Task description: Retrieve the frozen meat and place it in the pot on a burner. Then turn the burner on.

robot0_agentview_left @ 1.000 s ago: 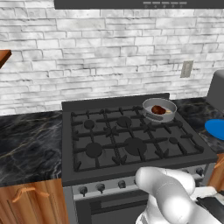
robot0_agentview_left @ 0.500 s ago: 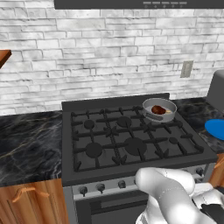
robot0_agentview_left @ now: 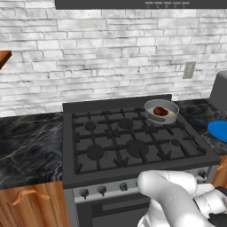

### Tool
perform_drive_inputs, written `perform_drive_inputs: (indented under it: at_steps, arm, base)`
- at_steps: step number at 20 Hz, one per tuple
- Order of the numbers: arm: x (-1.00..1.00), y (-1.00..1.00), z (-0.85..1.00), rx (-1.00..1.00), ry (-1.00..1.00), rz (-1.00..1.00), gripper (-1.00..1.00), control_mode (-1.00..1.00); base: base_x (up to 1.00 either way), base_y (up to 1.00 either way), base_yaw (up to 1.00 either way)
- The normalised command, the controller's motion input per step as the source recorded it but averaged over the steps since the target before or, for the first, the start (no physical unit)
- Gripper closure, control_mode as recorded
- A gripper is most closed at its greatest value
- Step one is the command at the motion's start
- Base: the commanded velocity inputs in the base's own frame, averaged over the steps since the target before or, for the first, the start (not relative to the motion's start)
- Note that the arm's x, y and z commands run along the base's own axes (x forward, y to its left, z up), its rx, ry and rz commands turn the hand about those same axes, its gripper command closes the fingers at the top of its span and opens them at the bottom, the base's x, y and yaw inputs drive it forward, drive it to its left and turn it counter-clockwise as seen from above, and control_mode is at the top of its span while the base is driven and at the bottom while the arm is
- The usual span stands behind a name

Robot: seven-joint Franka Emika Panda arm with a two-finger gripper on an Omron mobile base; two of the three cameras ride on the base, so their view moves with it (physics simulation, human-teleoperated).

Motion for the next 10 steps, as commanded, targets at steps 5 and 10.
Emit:
perform_drive_inputs:
  at_steps: [5,10]
  arm:
    - [0.02,0.00,-0.09,0.00,0.00,0.00,-1.00,-1.00]
    - [0.08,0.00,-0.04,0.00,0.00,0.00,-1.00,-1.00]
  base:
    - [0.00,0.00,0.00]
    - [0.00,0.00,0.00]
